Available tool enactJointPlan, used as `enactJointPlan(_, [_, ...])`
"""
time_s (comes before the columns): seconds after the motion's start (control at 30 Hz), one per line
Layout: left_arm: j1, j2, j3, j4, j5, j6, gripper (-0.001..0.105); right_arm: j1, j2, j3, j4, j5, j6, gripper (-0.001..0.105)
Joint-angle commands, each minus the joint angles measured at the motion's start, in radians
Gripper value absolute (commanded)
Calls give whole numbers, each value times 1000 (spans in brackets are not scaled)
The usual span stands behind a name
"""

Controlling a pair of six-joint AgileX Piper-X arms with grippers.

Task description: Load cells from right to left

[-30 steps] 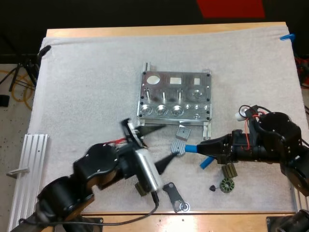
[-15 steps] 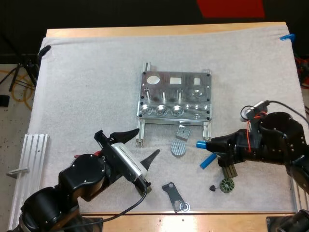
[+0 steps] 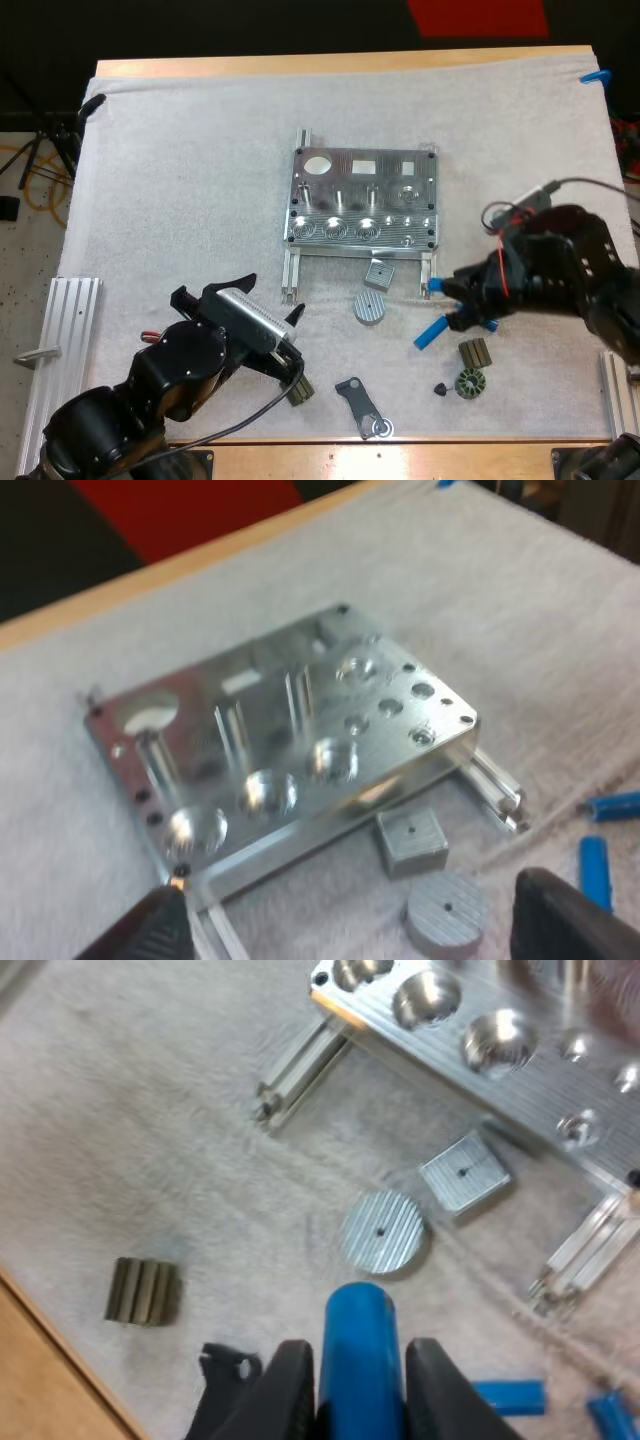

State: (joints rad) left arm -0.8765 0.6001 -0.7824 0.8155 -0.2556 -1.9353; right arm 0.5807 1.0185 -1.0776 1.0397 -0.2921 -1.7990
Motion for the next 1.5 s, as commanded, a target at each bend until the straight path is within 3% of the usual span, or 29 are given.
enactJointPlan(0.0, [-5,8,-6,8,-35,-25,65,1,19,-37,6,5,-36,9])
enactJointPlan(0.2, [-5,58,-6,10,-48,-81,65,1,140,-148,43,76,-116,9])
enactJointPlan(0.4, [-5,94,-6,10,-24,-85,65,1,279,-277,119,169,-229,9])
enactJointPlan(0.73, [-5,96,-6,10,-14,-85,65,1,502,-417,160,232,-282,9])
enactJointPlan(1.47, [-5,96,-6,10,6,-83,65,1,744,-442,86,459,-482,9])
